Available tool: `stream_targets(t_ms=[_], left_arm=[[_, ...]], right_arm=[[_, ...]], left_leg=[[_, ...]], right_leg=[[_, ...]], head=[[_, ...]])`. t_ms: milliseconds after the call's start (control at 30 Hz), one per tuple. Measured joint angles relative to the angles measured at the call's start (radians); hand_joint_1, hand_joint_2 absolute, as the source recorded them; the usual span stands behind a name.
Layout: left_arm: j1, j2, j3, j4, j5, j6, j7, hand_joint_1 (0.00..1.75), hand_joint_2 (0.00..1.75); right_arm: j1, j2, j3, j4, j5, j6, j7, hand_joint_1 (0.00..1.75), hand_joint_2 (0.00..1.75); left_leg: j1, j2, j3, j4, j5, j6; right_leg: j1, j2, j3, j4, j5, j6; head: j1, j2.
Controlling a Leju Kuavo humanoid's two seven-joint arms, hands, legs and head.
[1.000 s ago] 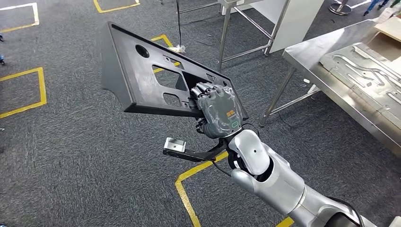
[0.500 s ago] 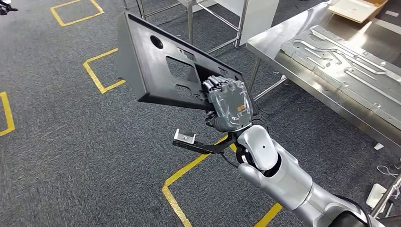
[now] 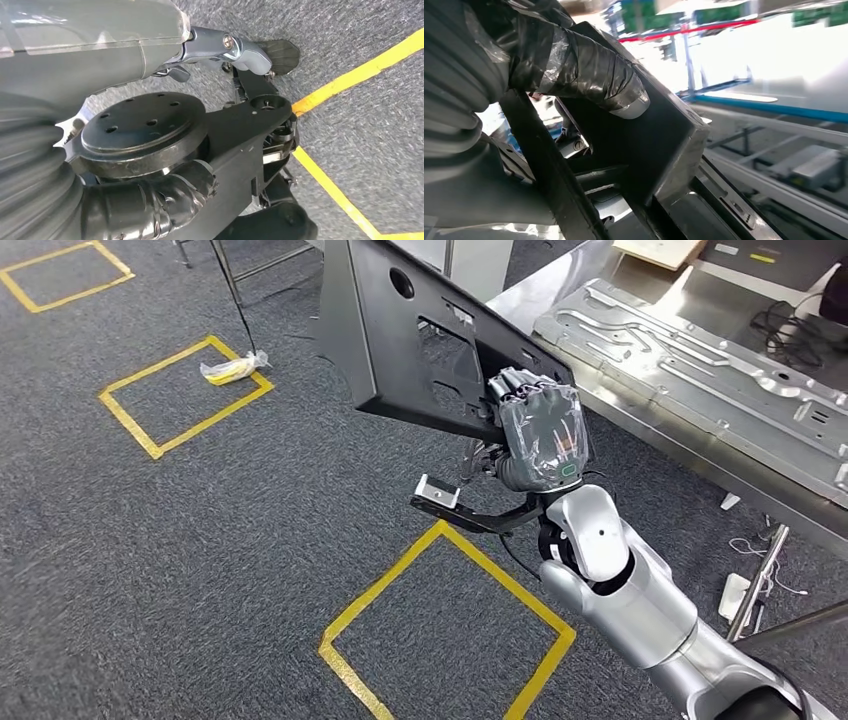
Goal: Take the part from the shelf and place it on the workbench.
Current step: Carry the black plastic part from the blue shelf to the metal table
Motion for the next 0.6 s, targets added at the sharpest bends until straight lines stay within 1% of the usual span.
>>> stream_targets(t_ms=[33, 67, 100, 133, 167, 200, 233, 267, 300, 333, 367, 400, 433, 467, 500, 533, 567, 600], left_arm=[[0.0, 0.0, 0.0, 0.0, 0.0, 0.001, 0.002, 0.0, 1.75], [0.0, 0.0, 0.0, 0.0, 0.0, 0.002, 0.003, 0.0, 1.75], [0.0, 0.0, 0.0, 0.0, 0.0, 0.003, 0.004, 0.0, 1.75], [0.0, 0.0, 0.0, 0.0, 0.0, 0.003, 0.004, 0.0, 1.75], [-0.001, 0.001, 0.0, 0.0, 0.0, 0.003, 0.005, 0.0, 1.75], [-0.001, 0.001, 0.0, 0.0, -0.001, 0.004, 0.005, 0.0, 1.75], [-0.002, 0.001, 0.0, 0.0, -0.001, 0.004, 0.005, 0.0, 1.75], [-0.002, 0.001, 0.0, 0.0, -0.002, 0.004, 0.005, 0.0, 1.75], [-0.003, 0.001, 0.0, 0.0, -0.002, 0.004, 0.005, 0.0, 1.75], [-0.003, 0.002, 0.0, 0.0, -0.002, 0.004, 0.005, 0.0, 1.75], [-0.002, 0.002, 0.0, 0.0, -0.003, 0.004, 0.005, 0.0, 1.75], [-0.001, 0.002, 0.0, 0.0, -0.003, 0.004, 0.005, 0.0, 1.75], [0.001, 0.002, 0.0, 0.0, -0.003, 0.004, 0.005, 0.0, 1.75], [0.002, 0.002, 0.0, 0.0, -0.003, 0.004, 0.005, 0.0, 1.75], [0.003, 0.002, 0.0, 0.0, -0.003, 0.004, 0.005, 0.0, 1.75], [0.003, 0.002, 0.0, 0.0, -0.003, 0.004, 0.005, 0.0, 1.75], [0.003, 0.003, 0.0, 0.0, -0.003, 0.004, 0.005, 0.0, 1.75], [0.004, 0.003, 0.0, 0.0, -0.003, 0.005, 0.005, 0.0, 1.75]], right_arm=[[-0.001, -0.008, -0.003, 0.001, 0.004, 0.001, -0.001, 1.75, 1.75], [-0.002, -0.015, -0.007, 0.003, 0.006, 0.001, -0.003, 1.75, 1.75], [-0.003, -0.02, -0.011, 0.004, 0.006, 0.0, -0.005, 1.75, 1.75], [-0.004, -0.024, -0.014, 0.006, 0.006, -0.001, -0.006, 1.75, 1.75], [-0.005, -0.027, -0.016, 0.007, 0.006, -0.002, -0.007, 1.75, 1.75], [-0.005, -0.031, -0.018, 0.009, 0.006, -0.003, -0.007, 1.75, 1.75], [-0.005, -0.035, -0.019, 0.011, 0.006, -0.003, -0.007, 1.75, 1.75], [-0.005, -0.038, -0.02, 0.012, 0.006, -0.004, -0.007, 1.75, 1.75], [-0.006, -0.041, -0.021, 0.013, 0.006, -0.005, -0.008, 1.75, 1.75], [-0.007, -0.042, -0.021, 0.014, 0.006, -0.005, -0.008, 1.75, 1.75], [-0.008, -0.042, -0.022, 0.016, 0.006, -0.006, -0.008, 1.75, 1.75], [-0.008, -0.042, -0.022, 0.017, 0.006, -0.006, -0.009, 1.75, 1.75], [-0.006, -0.042, -0.022, 0.019, 0.006, -0.006, -0.01, 1.75, 1.75], [-0.005, -0.042, -0.022, 0.02, 0.006, -0.006, -0.01, 1.75, 1.75], [-0.004, -0.042, -0.022, 0.022, 0.006, -0.006, -0.011, 1.75, 1.75], [-0.003, -0.042, -0.022, 0.023, 0.006, -0.006, -0.011, 1.75, 1.75], [-0.003, -0.042, -0.022, 0.023, 0.007, -0.006, -0.011, 1.75, 1.75], [-0.003, -0.042, -0.022, 0.024, 0.01, -0.006, -0.011, 1.75, 1.75]], left_leg=[[0.0, 0.01, 0.004, 0.001, -0.004, -0.003], [-0.001, 0.02, 0.008, 0.003, -0.009, -0.007], [-0.003, 0.028, 0.011, 0.005, -0.014, -0.012], [-0.006, 0.036, 0.013, 0.007, -0.018, -0.017], [-0.01, 0.045, 0.015, 0.008, -0.021, -0.023], [-0.012, 0.054, 0.017, 0.009, -0.024, -0.028], [-0.011, 0.058, 0.018, 0.01, -0.028, -0.034], [-0.008, 0.047, 0.017, 0.017, -0.037, -0.039], [-0.005, 0.026, 0.008, 0.042, -0.055, -0.043], [-0.003, -0.001, -0.014, 0.089, -0.082, -0.045], [-0.002, -0.024, -0.046, 0.156, -0.114, -0.046], [-0.002, -0.036, -0.085, 0.231, -0.143, -0.046], [-0.002, -0.04, -0.119, 0.291, -0.159, -0.046], [-0.002, -0.042, -0.138, 0.316, -0.152, -0.044], [-0.002, -0.044, -0.138, 0.301, -0.127, -0.041], [-0.002, -0.051, -0.12, 0.247, -0.085, -0.037], [-0.002, -0.068, -0.093, 0.174, -0.044, -0.03], [-0.002, -0.087, -0.066, 0.109, -0.017, -0.024]], right_leg=[[-0.002, -0.011, 0.033, -0.063, 0.036, 0.001], [0.0, -0.035, 0.072, -0.135, 0.064, 0.001], [0.004, -0.053, 0.102, -0.193, 0.084, -0.003], [0.009, -0.065, 0.119, -0.228, 0.092, -0.007], [0.014, -0.069, 0.123, -0.24, 0.089, -0.012], [0.016, -0.057, 0.12, -0.24, 0.09, -0.018], [0.014, -0.046, 0.12, -0.241, 0.09, -0.024], [0.012, -0.035, 0.122, -0.243, 0.09, -0.03], [0.009, -0.025, 0.124, -0.245, 0.091, -0.037], [0.007, -0.016, 0.126, -0.247, 0.091, -0.043], [0.007, -0.006, 0.127, -0.246, 0.091, -0.048], [0.009, 0.005, 0.127, -0.245, 0.089, -0.052], [0.01, 0.018, 0.127, -0.244, 0.088, -0.054], [0.012, 0.032, 0.128, -0.242, 0.087, -0.055], [0.013, 0.046, 0.129, -0.24, 0.086, -0.056], [0.014, 0.061, 0.13, -0.238, 0.084, -0.055], [0.014, 0.074, 0.132, -0.237, 0.083, -0.054], [0.015, 0.087, 0.13, -0.234, 0.082, -0.051]], head=[[0.0, 0.0], [0.0, 0.0], [0.0, 0.0], [0.0, 0.0], [0.0, 0.0], [0.0, 0.0], [0.0, 0.0], [0.0, 0.0], [0.0, 0.0], [-0.001, 0.0], [-0.001, 0.0], [-0.001, 0.0], [-0.001, 0.0], [-0.001, 0.0], [-0.001, 0.0], [-0.001, 0.0], [0.0, 0.0], [0.0, 0.0]])
